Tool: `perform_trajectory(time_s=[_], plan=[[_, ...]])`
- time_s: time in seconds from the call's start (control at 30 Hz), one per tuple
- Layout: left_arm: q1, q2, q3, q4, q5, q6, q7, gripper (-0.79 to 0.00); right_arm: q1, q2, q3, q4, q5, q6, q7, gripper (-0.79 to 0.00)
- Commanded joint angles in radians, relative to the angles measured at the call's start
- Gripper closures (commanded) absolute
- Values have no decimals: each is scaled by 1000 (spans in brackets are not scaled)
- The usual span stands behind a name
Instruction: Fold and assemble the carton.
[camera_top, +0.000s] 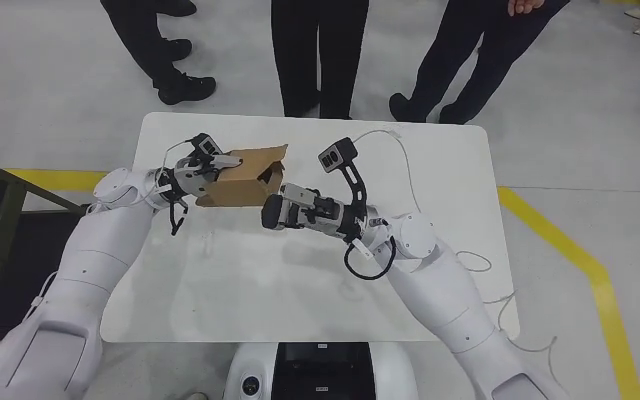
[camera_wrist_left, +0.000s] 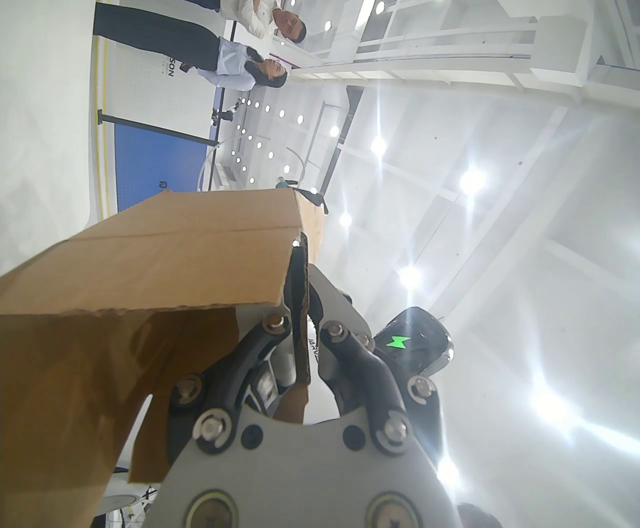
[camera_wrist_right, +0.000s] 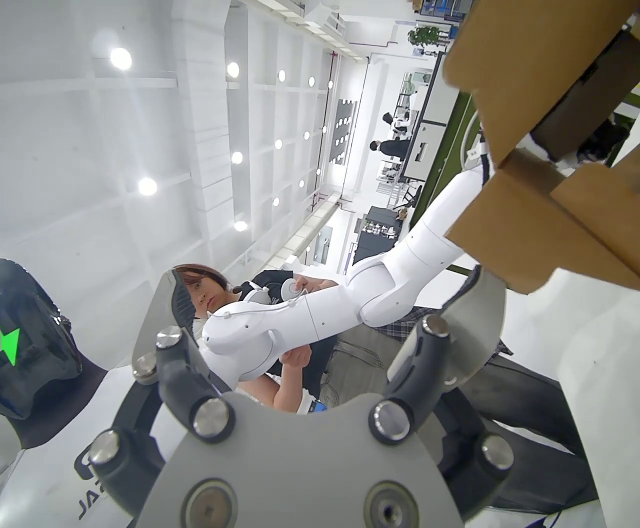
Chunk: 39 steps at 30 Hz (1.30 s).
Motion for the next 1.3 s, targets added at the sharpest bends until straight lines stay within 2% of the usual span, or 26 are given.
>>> perform_trajectory(time_s=[0.0, 0.33, 0.87, 1.27], plan=[[5, 0, -7, 1, 3, 2, -3, 0, 4, 0, 4, 3, -10, -4, -11, -785], [24, 5, -38, 12, 37, 36, -64, 0, 16, 5, 33, 27, -40, 11, -39, -785], [41, 7, -61, -29, 62, 60, -64, 0, 20, -7, 19, 36, -68, -25, -141, -785], [47, 7, -64, -51, 58, 66, -64, 0, 11, -14, 7, 34, -55, -6, -180, -785]])
